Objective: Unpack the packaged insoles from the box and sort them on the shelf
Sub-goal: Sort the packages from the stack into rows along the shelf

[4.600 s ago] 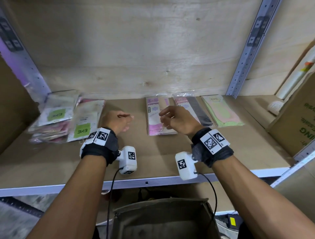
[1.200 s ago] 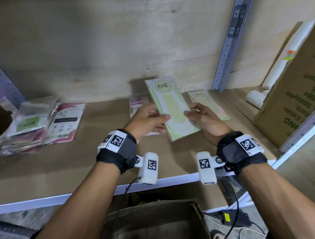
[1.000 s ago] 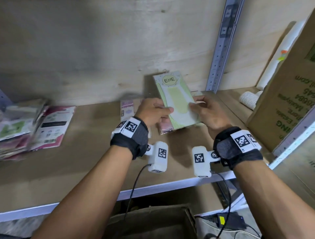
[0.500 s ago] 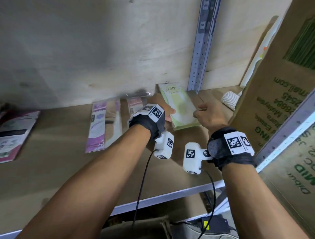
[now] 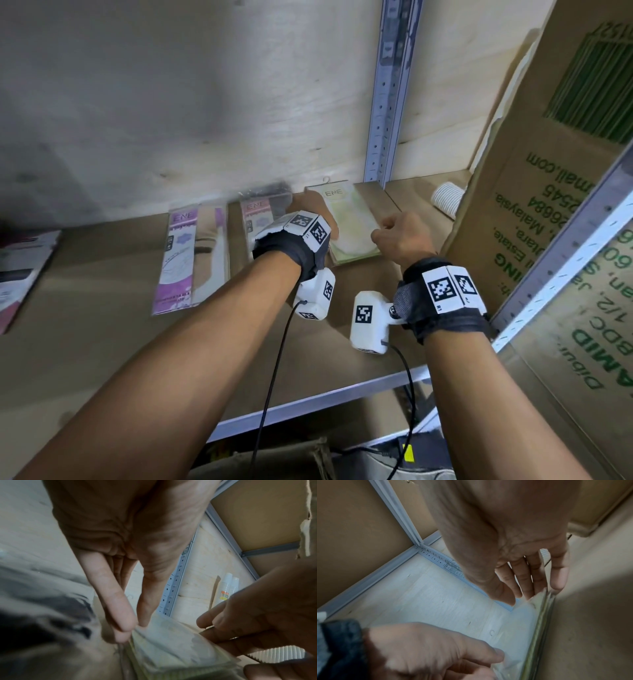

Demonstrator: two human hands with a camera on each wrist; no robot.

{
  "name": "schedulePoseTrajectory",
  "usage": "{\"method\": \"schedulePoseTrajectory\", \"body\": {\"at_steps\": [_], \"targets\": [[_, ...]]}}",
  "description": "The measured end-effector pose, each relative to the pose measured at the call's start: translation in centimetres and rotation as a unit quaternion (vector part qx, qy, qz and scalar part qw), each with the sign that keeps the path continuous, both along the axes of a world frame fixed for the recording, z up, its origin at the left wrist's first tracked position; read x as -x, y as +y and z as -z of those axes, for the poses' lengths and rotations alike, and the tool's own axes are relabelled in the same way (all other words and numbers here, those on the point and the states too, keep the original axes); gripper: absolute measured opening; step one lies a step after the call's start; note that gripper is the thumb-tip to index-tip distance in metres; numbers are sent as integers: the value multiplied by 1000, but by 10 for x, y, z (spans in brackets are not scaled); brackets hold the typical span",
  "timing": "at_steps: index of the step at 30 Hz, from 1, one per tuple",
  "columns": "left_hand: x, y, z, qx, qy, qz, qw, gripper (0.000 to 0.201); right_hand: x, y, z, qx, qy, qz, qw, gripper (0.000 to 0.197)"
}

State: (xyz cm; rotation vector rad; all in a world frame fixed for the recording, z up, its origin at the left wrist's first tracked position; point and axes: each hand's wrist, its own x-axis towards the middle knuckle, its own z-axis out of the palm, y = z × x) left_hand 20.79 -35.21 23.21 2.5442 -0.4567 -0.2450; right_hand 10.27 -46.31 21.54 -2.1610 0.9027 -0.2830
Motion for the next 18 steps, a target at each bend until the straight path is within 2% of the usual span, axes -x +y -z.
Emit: {"method": "schedulePoseTrajectory", "body": {"at_steps": [3, 5, 7, 9, 12, 14, 18], "targets": [[3, 1, -9, -4, 35, 4, 999, 35, 1, 0, -3, -12, -16, 11, 1000, 35], [3, 9, -19, -21, -17, -2, 1000, 28, 0, 2, -9, -13, -49, 25, 998, 41], [3, 25, -27, -6, -57, -6, 998, 27, -1, 5, -16, -10, -86, 35, 996, 39], [2, 51, -34, 31, -59, -7, 998, 24, -2, 12, -24, -10, -113, 25, 993, 31], [-1, 103, -41, 106, -77, -32, 991, 27, -5, 34, -34, -87, -157, -28, 983, 15], [-1, 141, -41, 170, -63, -52, 982, 22, -7, 58, -38, -128, -168, -72, 975, 9], [-3, 219, -27, 270, -17, -113, 956, 12, -8, 114, -44, -153, -170, -135, 964, 10]]}}
